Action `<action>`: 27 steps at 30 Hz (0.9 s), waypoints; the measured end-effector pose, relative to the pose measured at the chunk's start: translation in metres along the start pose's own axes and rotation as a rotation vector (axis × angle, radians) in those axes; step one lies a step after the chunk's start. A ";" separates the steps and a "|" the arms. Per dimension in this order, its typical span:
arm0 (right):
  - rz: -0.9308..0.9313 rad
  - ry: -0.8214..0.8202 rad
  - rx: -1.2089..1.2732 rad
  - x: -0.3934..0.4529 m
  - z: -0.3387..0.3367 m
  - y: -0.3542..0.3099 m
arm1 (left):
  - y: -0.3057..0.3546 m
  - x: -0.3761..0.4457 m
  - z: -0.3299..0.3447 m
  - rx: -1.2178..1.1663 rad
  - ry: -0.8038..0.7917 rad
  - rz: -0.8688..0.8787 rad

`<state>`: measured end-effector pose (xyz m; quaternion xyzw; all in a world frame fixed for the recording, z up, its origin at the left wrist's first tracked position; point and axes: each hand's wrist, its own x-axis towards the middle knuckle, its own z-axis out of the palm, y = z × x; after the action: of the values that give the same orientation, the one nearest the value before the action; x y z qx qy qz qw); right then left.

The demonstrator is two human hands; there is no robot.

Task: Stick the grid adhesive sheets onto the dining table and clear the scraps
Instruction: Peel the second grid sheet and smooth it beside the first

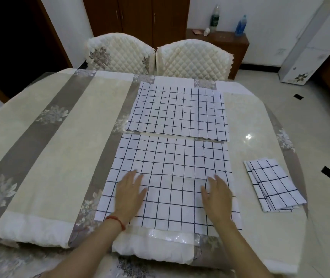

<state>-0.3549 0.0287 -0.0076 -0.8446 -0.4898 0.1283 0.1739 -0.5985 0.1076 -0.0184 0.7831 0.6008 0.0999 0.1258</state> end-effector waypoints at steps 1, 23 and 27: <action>-0.099 -0.042 -0.035 0.007 0.009 -0.012 | 0.015 0.010 0.009 0.033 -0.046 0.081; -0.532 -0.272 -0.198 0.109 0.078 -0.061 | 0.041 0.036 0.069 0.210 -0.158 0.203; -0.349 -0.227 -0.196 0.151 0.075 -0.028 | 0.040 0.036 0.071 0.198 -0.160 0.199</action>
<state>-0.3319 0.1860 -0.0708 -0.7401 -0.6551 0.1421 0.0544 -0.5310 0.1273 -0.0731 0.8528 0.5152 -0.0103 0.0850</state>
